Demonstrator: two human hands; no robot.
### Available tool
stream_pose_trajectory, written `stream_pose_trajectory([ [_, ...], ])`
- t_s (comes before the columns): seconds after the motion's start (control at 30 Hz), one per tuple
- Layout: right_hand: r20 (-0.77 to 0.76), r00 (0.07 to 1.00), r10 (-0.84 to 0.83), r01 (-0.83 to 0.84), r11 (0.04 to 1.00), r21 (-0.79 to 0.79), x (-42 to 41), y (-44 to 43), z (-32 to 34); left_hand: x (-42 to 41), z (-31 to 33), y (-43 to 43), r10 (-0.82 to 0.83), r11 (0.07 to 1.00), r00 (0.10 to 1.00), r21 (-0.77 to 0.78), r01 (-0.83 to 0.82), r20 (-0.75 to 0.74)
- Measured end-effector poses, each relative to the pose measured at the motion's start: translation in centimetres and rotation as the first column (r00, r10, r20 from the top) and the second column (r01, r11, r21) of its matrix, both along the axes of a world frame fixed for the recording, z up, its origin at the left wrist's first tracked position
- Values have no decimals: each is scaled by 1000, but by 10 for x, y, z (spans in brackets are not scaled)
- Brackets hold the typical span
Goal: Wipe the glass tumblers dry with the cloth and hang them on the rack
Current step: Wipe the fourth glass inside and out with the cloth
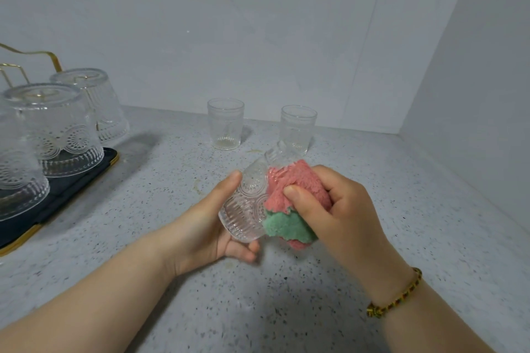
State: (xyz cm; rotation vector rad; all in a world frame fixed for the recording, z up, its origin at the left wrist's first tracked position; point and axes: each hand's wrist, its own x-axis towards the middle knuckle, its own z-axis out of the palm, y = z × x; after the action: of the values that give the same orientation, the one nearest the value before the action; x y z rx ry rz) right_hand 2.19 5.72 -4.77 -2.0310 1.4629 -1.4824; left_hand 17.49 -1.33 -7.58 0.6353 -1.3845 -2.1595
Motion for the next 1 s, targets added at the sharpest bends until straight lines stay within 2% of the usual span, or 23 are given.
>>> stream_pose_trajectory([
  [0.07,41,999,1,-3,998,62,-1,-1,0,-2,0,-1,219,952,975,-214,-220,-28],
  [0.13,92,996,-12,3,995,104,-2,-3,-1,-2,2,1,467,730,883,-539,-420,-55],
  [0.2,125,992,-1,-11,995,98,0,-3,-2,0,5,5,555,544,822,-691,-476,-129],
  [0.23,140,990,7,-20,996,86,1,-3,-2,2,3,3,554,499,817,-723,-478,-158],
  [0.27,159,987,13,-24,997,69,2,-2,-2,3,2,3,541,502,826,-726,-470,-160],
  [0.3,180,983,20,-30,998,53,2,-1,-2,3,1,2,509,551,851,-713,-435,-126],
  [0.33,190,982,19,-27,999,39,3,0,-2,2,-2,1,441,649,894,-660,-378,-78],
  [0.4,142,990,10,-12,1000,17,5,0,-3,-2,-6,3,208,912,977,-353,-211,-46],
  [0.43,118,993,11,-14,1000,24,5,0,-3,-3,-6,4,131,969,989,-203,-143,-70],
  [0.47,111,994,14,-19,999,43,5,0,-3,-4,-6,4,114,981,990,-151,-125,-81],
  [0.53,133,991,14,-25,996,82,3,-1,-4,-4,-8,1,185,948,980,-252,-196,-69],
  [0.57,151,988,5,-17,996,82,3,-2,-4,-3,-8,-1,254,893,965,-367,-262,-70],
  [0.63,211,977,-18,5,998,62,1,-4,-5,-2,-5,1,401,692,909,-614,-381,-112],
  [0.67,248,968,-23,9,998,58,0,-5,-6,-2,-4,3,456,600,880,-685,-413,-132],
  [0.7,276,961,-24,8,998,58,0,-6,-6,0,-6,2,473,551,871,-726,-411,-134],
  [0.73,285,958,-19,4,998,55,0,-6,-7,0,-7,3,454,557,883,-734,-388,-121],
  [0.77,273,962,-17,5,999,47,0,-5,-7,0,-7,4,416,612,903,-703,-363,-104],
  [0.8,237,971,-19,11,999,37,2,-5,-8,-1,-7,4,361,731,929,-594,-336,-81],
  [0.83,190,981,-24,18,999,32,3,-4,-8,-3,-5,6,283,870,957,-404,-282,-58],
  [0.87,143,989,-32,27,999,34,3,-5,-10,-5,-3,6,199,953,980,-227,-200,-31],
  [0.9,114,993,-37,33,999,43,3,-5,-12,-5,-3,5,149,978,989,-146,-149,-12],
  [0.93,111,993,-38,32,998,58,3,-5,-12,-6,-4,4,152,977,988,-157,-147,20],
  [1.0,157,987,-34,21,996,86,2,-7,-11,-4,-6,1,305,889,952,-367,-276,23],
])
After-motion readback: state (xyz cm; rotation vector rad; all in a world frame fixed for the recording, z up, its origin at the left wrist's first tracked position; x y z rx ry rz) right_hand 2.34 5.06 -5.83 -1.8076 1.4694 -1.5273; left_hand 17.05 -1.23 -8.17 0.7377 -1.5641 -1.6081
